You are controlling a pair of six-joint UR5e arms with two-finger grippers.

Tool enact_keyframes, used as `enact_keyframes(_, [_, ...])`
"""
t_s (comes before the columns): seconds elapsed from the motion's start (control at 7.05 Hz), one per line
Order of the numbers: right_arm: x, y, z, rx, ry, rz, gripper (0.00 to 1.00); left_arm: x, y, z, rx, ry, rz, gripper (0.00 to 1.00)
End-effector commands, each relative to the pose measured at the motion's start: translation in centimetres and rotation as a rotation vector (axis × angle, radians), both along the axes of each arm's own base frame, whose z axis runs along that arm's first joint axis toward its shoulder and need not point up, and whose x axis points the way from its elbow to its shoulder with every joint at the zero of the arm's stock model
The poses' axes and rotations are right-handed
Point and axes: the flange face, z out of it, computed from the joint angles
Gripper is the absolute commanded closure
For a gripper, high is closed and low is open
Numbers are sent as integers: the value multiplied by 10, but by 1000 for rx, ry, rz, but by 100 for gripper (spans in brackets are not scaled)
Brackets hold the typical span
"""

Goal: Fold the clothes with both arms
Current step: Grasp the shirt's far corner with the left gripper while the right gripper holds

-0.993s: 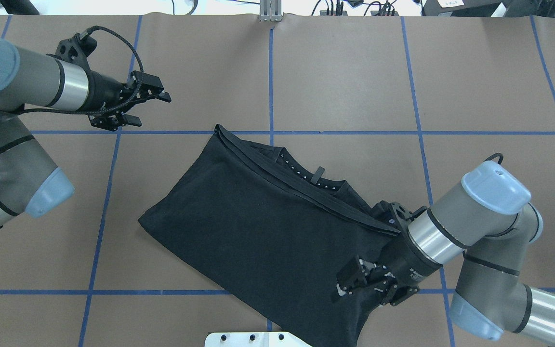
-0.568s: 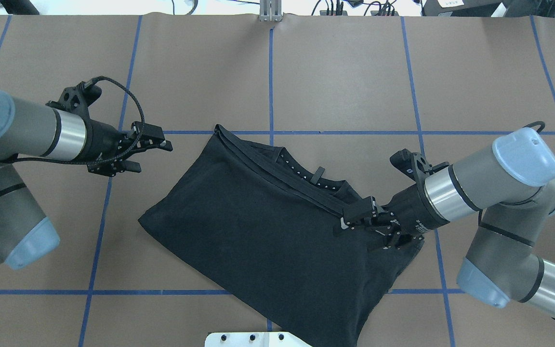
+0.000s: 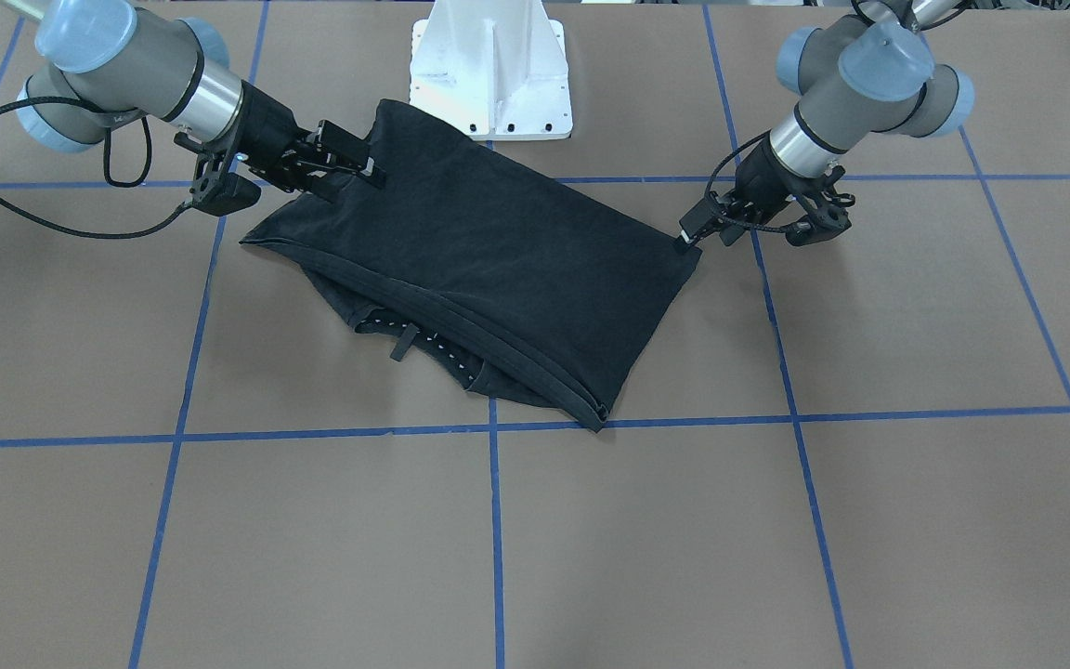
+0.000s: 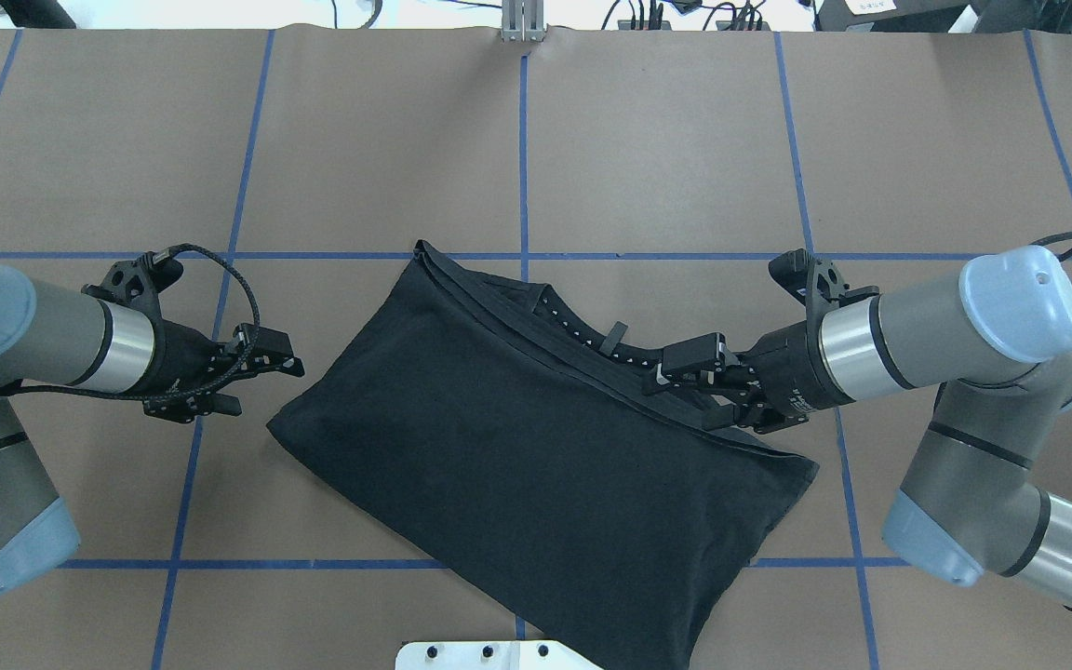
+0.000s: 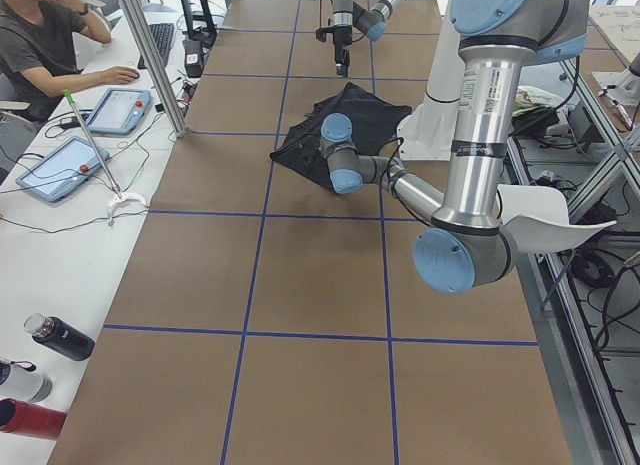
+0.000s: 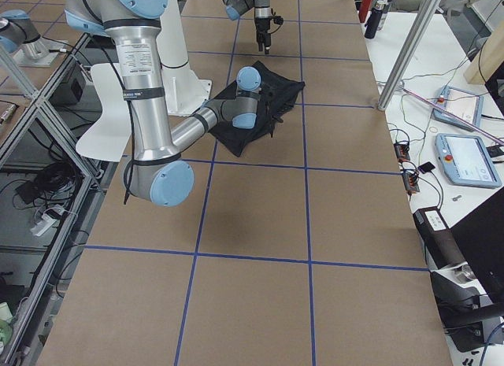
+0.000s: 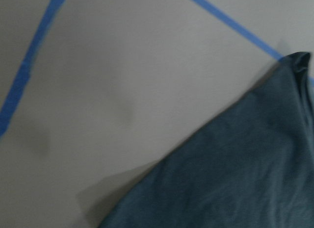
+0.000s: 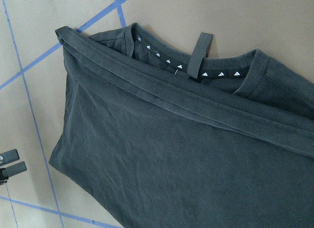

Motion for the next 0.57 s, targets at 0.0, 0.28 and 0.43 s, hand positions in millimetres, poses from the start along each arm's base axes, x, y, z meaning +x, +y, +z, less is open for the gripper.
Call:
enact_keyframes(0.0, [-9, 6, 0, 5, 2, 13, 0, 19, 14, 10, -17, -15, 41, 0])
enact_keyframes(0.28, [-9, 6, -1, 6, 1, 13, 0, 36, 23, 17, -15, -33, 51, 0])
enact_keyframes(0.43, [-8, 5, -4, 10, -5, 15, 0, 44, 22, 18, -16, -37, 52, 0])
